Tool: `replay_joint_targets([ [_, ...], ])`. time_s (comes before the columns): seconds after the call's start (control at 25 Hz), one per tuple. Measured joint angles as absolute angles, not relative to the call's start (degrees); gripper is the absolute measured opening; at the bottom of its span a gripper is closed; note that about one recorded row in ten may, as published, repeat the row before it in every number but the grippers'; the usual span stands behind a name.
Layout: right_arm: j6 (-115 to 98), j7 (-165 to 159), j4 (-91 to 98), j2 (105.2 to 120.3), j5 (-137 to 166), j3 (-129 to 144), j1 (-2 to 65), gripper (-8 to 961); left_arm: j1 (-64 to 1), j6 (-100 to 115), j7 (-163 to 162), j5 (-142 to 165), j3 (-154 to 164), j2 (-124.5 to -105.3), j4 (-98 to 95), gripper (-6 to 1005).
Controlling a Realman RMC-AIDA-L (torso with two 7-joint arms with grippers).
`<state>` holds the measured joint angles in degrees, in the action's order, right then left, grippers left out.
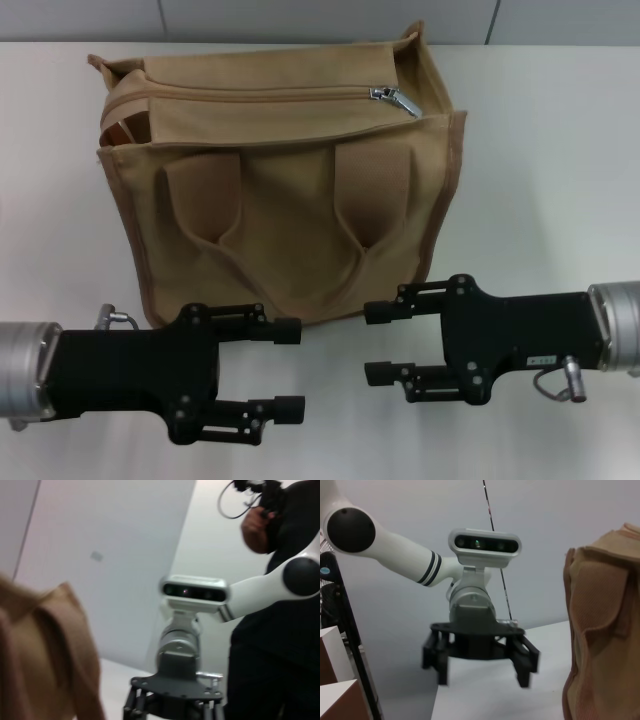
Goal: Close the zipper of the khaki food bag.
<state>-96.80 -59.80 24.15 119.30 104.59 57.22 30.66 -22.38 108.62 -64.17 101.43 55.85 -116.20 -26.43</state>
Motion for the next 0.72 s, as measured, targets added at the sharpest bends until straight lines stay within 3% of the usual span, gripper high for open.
replay_joint_targets([
  [0.72, -93.15, -54.58, 18.75, 119.53, 104.17, 56.69, 30.85, 606, -21.99, 102.60, -62.93, 102.04, 55.84, -115.81, -23.92, 756],
])
